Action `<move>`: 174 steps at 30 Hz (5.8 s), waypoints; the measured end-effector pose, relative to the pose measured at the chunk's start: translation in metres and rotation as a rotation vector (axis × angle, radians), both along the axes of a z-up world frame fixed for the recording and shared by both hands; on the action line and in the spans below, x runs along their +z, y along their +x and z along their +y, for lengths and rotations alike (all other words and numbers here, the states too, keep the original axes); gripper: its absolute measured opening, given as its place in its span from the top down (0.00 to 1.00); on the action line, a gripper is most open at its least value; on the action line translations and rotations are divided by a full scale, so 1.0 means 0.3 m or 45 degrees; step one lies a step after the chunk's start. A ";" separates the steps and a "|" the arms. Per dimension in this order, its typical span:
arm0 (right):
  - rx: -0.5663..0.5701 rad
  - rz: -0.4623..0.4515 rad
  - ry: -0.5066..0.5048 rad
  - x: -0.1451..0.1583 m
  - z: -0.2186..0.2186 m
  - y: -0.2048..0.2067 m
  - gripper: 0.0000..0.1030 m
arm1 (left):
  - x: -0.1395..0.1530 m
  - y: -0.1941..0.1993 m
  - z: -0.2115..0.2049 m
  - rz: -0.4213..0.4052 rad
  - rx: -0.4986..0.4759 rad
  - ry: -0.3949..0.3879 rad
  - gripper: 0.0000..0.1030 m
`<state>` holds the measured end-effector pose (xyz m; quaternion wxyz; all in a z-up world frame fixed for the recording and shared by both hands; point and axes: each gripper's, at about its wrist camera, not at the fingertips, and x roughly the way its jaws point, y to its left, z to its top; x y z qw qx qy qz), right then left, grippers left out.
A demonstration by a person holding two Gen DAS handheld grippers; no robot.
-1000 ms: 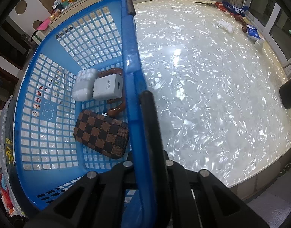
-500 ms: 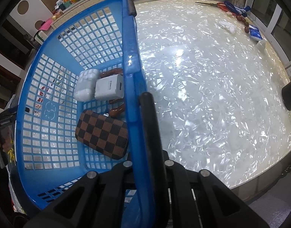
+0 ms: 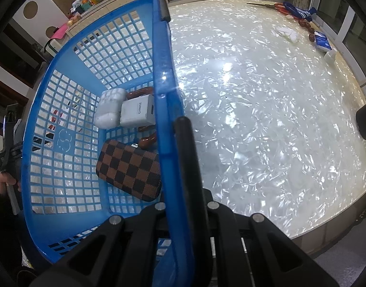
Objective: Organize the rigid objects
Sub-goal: 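Move the left gripper back to the astronaut keychain on the table, then close the left gripper on the astronaut keychain and lift it, then carry the astronaut keychain into the basket and open the left gripper, then move the left gripper to the white USB stick and grasp it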
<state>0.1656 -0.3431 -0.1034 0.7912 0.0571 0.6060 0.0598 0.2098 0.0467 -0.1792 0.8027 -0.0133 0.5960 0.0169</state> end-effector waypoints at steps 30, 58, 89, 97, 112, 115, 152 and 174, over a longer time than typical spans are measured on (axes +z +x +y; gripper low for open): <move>-0.007 0.002 0.016 0.004 -0.018 0.019 0.94 | 0.128 -0.075 0.021 -0.185 0.047 -0.156 0.58; 0.008 0.000 0.004 0.002 -0.009 0.014 0.94 | 0.630 -0.238 -0.177 -0.520 -0.406 -0.042 0.58; 0.017 -0.004 0.012 0.005 -0.010 0.015 0.94 | 0.408 -0.125 -0.847 -0.459 -1.318 0.067 0.58; 0.021 -0.001 0.022 0.003 -0.013 0.015 0.94 | 0.312 -0.023 -0.913 -0.360 -1.420 0.105 0.58; 0.020 -0.001 0.025 0.004 -0.008 0.017 0.94 | 0.205 0.042 -0.983 -0.209 -1.559 0.257 0.57; 0.022 -0.001 0.023 0.006 0.000 0.017 0.94 | 0.200 0.032 -0.986 -0.227 -1.573 0.300 0.56; 0.035 -0.006 0.024 0.003 -0.014 0.015 0.93 | 0.749 -0.189 -0.526 -0.418 -1.213 0.239 0.00; 0.043 -0.008 0.021 0.005 -0.005 0.012 0.93 | 0.220 0.029 -0.191 0.020 -0.571 -0.062 0.00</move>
